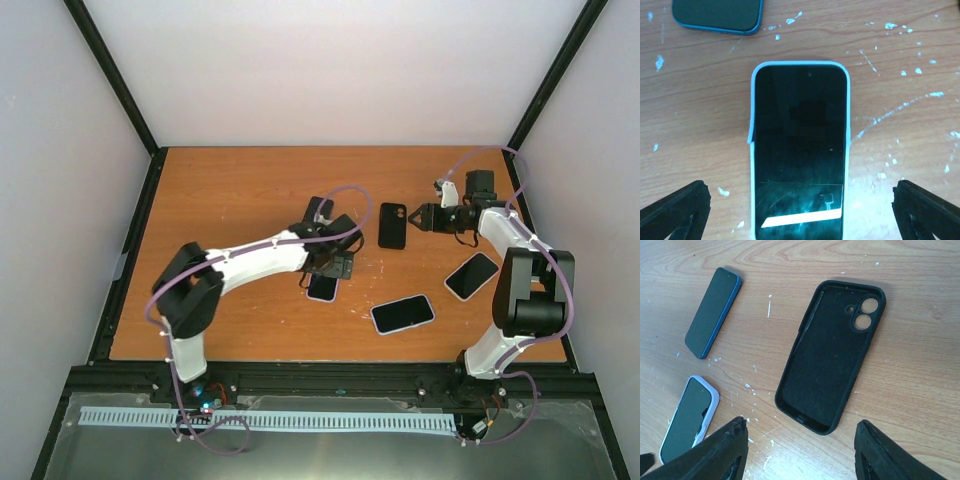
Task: Take the phone out of the phone case
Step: Move the phone to the center of the board.
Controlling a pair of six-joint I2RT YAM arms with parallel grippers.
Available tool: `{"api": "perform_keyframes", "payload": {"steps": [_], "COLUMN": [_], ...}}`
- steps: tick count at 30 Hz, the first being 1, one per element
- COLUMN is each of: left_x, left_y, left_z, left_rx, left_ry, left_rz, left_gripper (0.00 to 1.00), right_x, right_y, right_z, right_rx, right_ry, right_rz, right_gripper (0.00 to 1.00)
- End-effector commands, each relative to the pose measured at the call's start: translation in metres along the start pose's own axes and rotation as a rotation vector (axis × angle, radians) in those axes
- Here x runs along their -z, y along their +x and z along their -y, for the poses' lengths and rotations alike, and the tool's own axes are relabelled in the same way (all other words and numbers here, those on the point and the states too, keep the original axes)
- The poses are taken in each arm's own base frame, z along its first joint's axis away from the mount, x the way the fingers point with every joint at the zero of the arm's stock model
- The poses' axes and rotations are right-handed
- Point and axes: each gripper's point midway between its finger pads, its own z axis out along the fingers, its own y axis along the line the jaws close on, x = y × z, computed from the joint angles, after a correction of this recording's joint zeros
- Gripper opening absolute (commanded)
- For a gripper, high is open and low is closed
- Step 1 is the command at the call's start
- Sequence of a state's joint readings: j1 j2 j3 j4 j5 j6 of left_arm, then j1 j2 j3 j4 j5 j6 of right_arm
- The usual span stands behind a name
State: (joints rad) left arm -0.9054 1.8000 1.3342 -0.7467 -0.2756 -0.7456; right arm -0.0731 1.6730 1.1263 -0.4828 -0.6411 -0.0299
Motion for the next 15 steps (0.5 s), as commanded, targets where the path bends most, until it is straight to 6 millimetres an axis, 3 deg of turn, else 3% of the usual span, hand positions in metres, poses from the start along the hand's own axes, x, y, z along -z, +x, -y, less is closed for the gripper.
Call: {"api": "perform_keyframes", "payload": {"steps": [1, 10, 15], "left_x": [-0.015, -0.051, -0.061], "left_y": [-0.009, -0.022, -0.029], "left_z": [-0.007, -0.014, -0.013], "left_rx": [0.000, -0.045, -0.067], "left_ry": [-0.126, -0.068, -0.005], "left_rz": [-0.062, -0.123, -0.132], "left_gripper": [1.00, 1.00, 1.00], "right_x": [0.002, 0.006, 0.003], "right_y": [-0.003, -0.005, -0.003], "right_z": [0.003, 0.004, 0.006], "right_rx": [0.001, -0.002, -0.010], "right_ry": [-0.007, -0.004, -0.010], "right_rz": [0.006, 0.014, 0.004], "right_gripper": [0.58, 0.58, 0.58]}}
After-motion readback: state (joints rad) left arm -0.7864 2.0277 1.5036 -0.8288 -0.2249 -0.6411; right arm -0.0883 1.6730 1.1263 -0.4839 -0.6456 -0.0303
